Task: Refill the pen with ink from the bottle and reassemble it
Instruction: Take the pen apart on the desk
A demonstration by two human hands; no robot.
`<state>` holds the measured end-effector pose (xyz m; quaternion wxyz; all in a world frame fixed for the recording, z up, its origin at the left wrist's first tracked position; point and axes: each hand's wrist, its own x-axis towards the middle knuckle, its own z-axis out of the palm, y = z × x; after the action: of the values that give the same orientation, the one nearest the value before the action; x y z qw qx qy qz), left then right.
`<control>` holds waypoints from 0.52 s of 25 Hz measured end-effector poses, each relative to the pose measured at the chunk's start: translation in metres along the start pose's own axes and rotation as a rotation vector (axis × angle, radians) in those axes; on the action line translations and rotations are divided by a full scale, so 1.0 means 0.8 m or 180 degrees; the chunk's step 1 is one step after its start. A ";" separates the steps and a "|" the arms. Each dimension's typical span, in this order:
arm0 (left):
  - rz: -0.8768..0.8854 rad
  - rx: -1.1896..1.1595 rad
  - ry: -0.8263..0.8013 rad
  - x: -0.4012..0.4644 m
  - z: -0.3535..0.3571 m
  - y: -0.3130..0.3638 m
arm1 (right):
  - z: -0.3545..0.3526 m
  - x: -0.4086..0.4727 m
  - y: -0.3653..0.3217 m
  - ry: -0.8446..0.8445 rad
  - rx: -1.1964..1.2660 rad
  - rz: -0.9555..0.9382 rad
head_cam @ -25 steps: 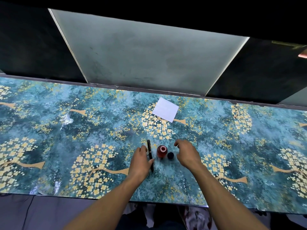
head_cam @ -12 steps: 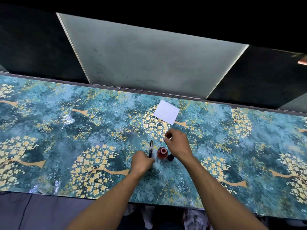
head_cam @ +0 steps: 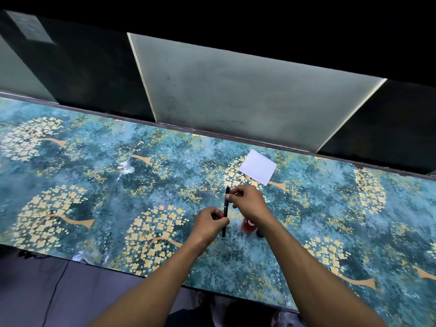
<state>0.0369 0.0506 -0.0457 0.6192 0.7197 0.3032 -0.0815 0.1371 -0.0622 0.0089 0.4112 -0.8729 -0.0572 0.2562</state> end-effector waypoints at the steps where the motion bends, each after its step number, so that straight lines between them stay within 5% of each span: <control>1: 0.0020 -0.0038 -0.0015 -0.001 -0.004 0.000 | 0.003 0.000 -0.004 -0.0032 0.0036 0.0016; 13: 0.0176 0.0001 0.0099 -0.003 -0.022 -0.006 | 0.027 0.006 -0.014 -0.0043 0.0426 0.0277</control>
<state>0.0279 0.0663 -0.0445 0.6163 0.7291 0.2928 -0.0532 0.1317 -0.0387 0.0041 0.4567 -0.8434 -0.0046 0.2830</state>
